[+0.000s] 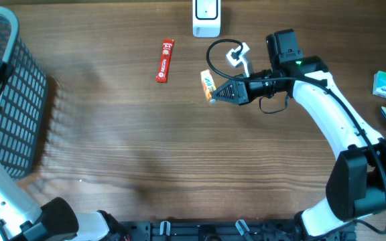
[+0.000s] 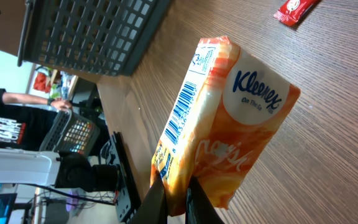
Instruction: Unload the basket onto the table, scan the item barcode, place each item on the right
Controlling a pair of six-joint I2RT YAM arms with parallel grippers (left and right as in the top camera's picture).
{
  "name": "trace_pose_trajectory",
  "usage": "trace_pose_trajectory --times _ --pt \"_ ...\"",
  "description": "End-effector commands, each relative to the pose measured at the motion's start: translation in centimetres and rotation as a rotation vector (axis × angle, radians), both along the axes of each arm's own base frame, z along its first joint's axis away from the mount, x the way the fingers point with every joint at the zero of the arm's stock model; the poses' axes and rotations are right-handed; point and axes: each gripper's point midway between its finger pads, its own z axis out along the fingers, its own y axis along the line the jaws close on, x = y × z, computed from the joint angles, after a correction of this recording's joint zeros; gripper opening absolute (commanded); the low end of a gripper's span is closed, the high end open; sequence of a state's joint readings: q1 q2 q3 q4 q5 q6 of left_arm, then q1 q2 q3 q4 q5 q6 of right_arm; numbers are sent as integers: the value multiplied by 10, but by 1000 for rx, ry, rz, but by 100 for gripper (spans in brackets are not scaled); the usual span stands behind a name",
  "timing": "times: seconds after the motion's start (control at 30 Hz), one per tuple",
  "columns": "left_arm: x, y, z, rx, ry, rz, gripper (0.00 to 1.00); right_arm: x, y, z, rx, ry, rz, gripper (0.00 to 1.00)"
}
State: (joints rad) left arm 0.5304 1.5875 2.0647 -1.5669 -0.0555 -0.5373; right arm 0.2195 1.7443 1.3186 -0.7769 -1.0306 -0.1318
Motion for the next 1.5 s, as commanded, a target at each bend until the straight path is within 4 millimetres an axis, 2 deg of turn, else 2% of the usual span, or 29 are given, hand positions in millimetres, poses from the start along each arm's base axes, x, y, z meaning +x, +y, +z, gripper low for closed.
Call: trace_pose_trajectory --times 0.0,0.13,0.23,0.43,0.57,0.6,0.7,0.87,1.0,1.03,1.07,1.13,1.17,1.33,1.4,1.47 --pt "0 3 0 2 -2 16 100 6 -9 -13 -103 18 -68 5" --pt "0 3 0 2 -2 17 100 21 -41 -52 -412 39 -243 4" --pt "0 3 0 2 -2 16 100 24 -54 -66 -564 23 -311 4" --pt "0 3 0 2 -2 16 100 27 -67 -78 -793 -32 -423 5" --pt "0 3 0 2 -2 17 100 28 -89 -79 -1058 -142 -546 4" --pt "0 3 0 2 -2 16 100 23 -90 -80 -1165 -203 -541 4" --pt "0 3 0 2 -2 16 100 11 -78 -92 -1230 -224 -470 4" --pt "0 3 0 2 -2 17 100 -11 -61 -135 -1306 -141 -397 4" --pt "0 3 0 2 -2 17 100 -27 -48 -164 -1296 -53 -340 4" --pt "0 3 0 2 -2 17 100 -28 -47 -164 -1292 -45 -341 14" --pt "0 3 0 2 -2 17 100 -28 -47 -164 -1289 -41 -342 40" --pt "0 3 0 2 -2 17 100 -26 -46 -159 -1278 -35 -361 67" --pt "0 3 0 2 -2 16 100 -24 -46 -151 -1270 -33 -373 100" --pt "0 3 0 2 -2 17 100 -6 -41 -97 -1143 -33 -439 100" --pt "0 3 0 2 -2 17 100 1 -41 -72 -1037 -23 -448 99" --pt "0 3 0 2 -2 16 100 4 -46 -58 -926 15 -425 100"
